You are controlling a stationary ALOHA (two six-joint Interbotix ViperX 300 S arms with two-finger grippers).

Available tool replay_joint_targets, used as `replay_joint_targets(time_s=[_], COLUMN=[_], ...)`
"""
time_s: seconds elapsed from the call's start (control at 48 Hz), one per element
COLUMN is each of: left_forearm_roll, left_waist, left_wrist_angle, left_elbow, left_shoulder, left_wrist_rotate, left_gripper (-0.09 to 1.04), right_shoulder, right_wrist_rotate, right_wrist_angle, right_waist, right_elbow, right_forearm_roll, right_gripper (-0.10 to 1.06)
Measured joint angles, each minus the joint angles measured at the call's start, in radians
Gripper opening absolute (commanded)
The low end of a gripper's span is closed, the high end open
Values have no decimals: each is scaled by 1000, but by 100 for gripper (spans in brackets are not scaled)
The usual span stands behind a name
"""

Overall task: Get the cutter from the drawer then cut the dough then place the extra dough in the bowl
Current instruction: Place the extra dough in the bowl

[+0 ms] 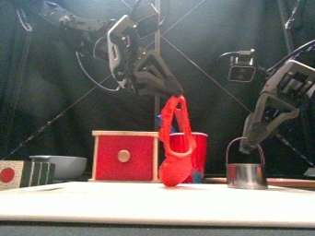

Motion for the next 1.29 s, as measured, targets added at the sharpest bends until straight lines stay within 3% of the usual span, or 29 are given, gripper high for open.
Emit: replay_joint_targets(time_s=[0.833,1.292], left_forearm_roll=[14,15], left_waist=[12,26], left_wrist_angle=[-20,-21], left_elbow=[152,193], left_shoulder=[-281,-350], left_wrist_rotate=[0,2], left_gripper=[57,57], right_shoulder=[17,31], right_wrist_rotate=[0,0], right_wrist_angle=[0,0], right_waist=[0,0], right_elbow=[0,-2], right_forearm_roll=[0,0], right_gripper=[76,76])
